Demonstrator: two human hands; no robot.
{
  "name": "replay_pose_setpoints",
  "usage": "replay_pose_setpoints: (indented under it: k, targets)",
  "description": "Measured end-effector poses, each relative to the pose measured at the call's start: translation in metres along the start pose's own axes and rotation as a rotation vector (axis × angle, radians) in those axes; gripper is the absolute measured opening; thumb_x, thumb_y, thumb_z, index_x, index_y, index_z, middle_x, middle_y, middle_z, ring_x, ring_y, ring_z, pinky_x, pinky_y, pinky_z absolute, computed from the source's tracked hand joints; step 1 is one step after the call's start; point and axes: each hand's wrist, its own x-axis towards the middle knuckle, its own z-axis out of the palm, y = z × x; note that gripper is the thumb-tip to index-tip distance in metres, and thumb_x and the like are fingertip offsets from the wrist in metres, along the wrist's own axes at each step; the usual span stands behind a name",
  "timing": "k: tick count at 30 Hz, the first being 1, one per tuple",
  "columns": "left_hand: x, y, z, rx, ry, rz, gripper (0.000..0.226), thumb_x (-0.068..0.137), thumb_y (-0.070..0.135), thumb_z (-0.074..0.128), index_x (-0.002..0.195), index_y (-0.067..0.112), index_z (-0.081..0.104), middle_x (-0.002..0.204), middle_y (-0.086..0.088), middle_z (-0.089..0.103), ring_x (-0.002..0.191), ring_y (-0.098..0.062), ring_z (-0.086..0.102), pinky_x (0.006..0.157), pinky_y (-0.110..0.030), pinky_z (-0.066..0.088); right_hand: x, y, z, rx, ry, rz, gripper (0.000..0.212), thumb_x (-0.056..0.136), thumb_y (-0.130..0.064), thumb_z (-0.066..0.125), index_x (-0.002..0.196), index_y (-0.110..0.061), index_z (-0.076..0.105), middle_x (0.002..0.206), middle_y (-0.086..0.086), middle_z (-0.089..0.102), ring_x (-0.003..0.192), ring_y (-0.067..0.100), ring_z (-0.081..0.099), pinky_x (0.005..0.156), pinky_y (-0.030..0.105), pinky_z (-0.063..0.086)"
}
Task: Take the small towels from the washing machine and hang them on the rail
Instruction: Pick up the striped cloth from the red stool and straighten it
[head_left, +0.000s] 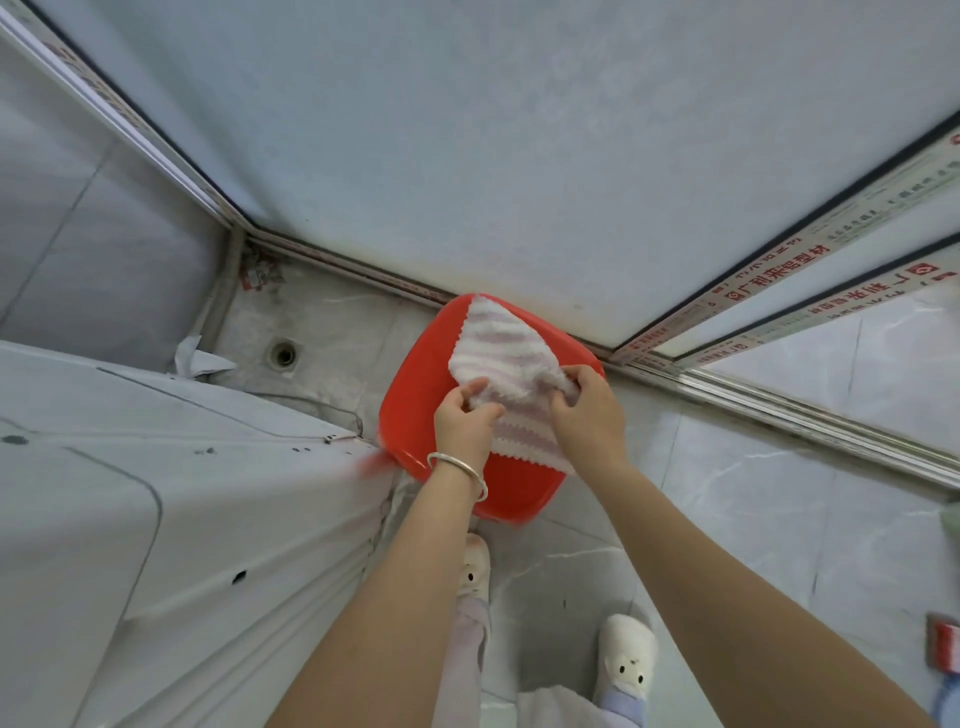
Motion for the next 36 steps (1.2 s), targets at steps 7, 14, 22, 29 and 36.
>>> replay_pose_setpoints:
  k: [7, 14, 22, 29, 36]
  targets:
    - [-0.065, 0.064, -0.007, -0.168, 0.085, 0.117, 0.026, 0.080, -0.007, 0.057, 0.103, 0.003, 0.063, 0.094, -0.009, 0.058, 0.087, -0.018, 0.052, 0.080, -0.026, 0.043, -0.038, -0.055, -0.070, 0.159, 0.027, -0.100, 0.021, 0.084, -0.013, 0.054, 0.104, -0.010, 0.061, 0.103, 0.008, 0.066, 0.096, 0.023, 0.059, 0.075, 0.025, 0.037]
    - [-0.168, 0.117, -0.025, -0.265, 0.166, 0.252, 0.034, 0.080, -0.010, 0.057, 0.071, 0.023, 0.055, 0.066, 0.003, 0.045, 0.049, 0.000, 0.043, 0.053, -0.015, 0.035, -0.112, -0.102, -0.150, 0.267, 0.010, -0.272, 0.019, 0.086, -0.011, 0.055, 0.104, -0.009, 0.060, 0.099, 0.006, 0.065, 0.089, 0.021, 0.057, 0.075, 0.022, 0.041]
    - [-0.288, 0.160, -0.064, -0.289, 0.307, 0.431, 0.032, 0.079, -0.011, 0.057, 0.071, 0.020, 0.055, 0.064, 0.002, 0.046, 0.036, 0.009, 0.044, 0.042, -0.003, 0.033, -0.200, -0.158, -0.228, 0.357, -0.118, -0.460, 0.021, 0.086, -0.010, 0.052, 0.106, -0.015, 0.059, 0.105, -0.003, 0.061, 0.094, 0.013, 0.054, 0.080, 0.022, 0.040]
    - [-0.369, 0.188, -0.125, -0.349, 0.448, 0.541, 0.020, 0.080, -0.005, 0.058, 0.086, 0.013, 0.060, 0.070, 0.005, 0.050, 0.058, -0.002, 0.047, 0.046, -0.003, 0.039, -0.266, -0.215, -0.249, 0.387, -0.209, -0.602, 0.019, 0.086, -0.010, 0.053, 0.102, -0.015, 0.060, 0.096, -0.008, 0.057, 0.087, 0.012, 0.053, 0.067, 0.017, 0.039]
    - [-0.409, 0.190, -0.219, -0.378, 0.586, 0.552, 0.017, 0.080, 0.003, 0.058, 0.084, 0.019, 0.062, 0.089, -0.003, 0.057, 0.075, -0.015, 0.053, 0.071, -0.035, 0.052, -0.323, -0.275, -0.211, 0.391, -0.357, -0.741, 0.015, 0.085, -0.012, 0.057, 0.099, -0.017, 0.060, 0.079, -0.013, 0.056, 0.074, 0.008, 0.053, 0.061, 0.008, 0.039]
